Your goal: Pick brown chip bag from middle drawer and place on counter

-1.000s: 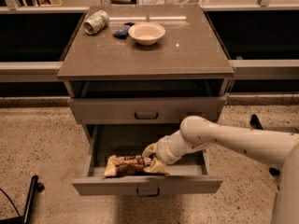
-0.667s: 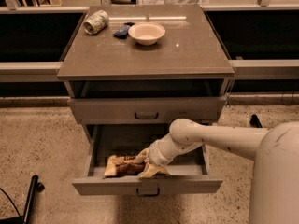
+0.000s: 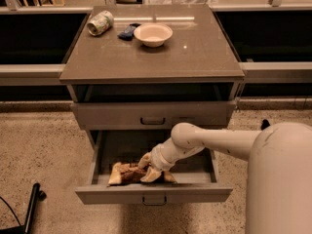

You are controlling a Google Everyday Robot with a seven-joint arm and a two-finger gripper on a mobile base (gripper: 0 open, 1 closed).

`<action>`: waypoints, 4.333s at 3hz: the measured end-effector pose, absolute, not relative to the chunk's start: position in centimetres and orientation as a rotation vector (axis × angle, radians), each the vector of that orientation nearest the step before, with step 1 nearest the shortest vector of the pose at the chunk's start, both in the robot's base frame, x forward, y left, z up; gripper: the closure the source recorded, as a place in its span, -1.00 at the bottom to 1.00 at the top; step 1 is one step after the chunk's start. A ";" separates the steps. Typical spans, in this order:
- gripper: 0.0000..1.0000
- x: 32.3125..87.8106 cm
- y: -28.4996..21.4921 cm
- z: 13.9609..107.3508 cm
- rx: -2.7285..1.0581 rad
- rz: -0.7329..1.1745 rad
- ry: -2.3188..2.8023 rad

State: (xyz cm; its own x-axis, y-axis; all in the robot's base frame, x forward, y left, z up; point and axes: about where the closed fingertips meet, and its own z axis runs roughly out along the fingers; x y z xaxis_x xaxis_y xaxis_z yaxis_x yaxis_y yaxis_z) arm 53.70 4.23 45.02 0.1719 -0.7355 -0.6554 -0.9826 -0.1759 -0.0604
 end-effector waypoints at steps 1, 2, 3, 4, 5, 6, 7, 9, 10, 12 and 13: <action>0.04 54.2 4.1 42.9 -1.972 0.688 1.647; 0.35 53.9 4.2 42.1 -1.980 0.697 1.642; 0.83 54.0 4.2 42.8 -1.949 0.722 1.616; 1.00 55.0 3.5 48.1 -1.877 0.731 1.521; 1.00 55.5 0.0 57.6 -1.775 0.718 1.380; 1.00 55.0 -5.1 65.0 -1.730 0.681 1.301; 1.00 54.9 -9.2 71.5 -1.734 0.606 1.251; 1.00 55.9 -11.1 73.2 -1.782 0.483 1.262; 1.00 57.2 -14.8 78.2 -1.869 0.270 1.285; 1.00 58.0 -15.6 80.5 -1.930 0.149 1.239; 1.00 59.8 -16.8 84.9 -1.981 -0.082 1.152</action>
Offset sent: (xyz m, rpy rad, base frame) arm 0.0016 -0.0005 -0.0368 -0.0119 0.0200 0.0046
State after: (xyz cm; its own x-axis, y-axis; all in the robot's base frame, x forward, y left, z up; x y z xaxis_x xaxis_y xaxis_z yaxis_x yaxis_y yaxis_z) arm 59.79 -16.84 84.85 0.5785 -0.7478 -0.3258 -0.6941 -0.2416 -0.6781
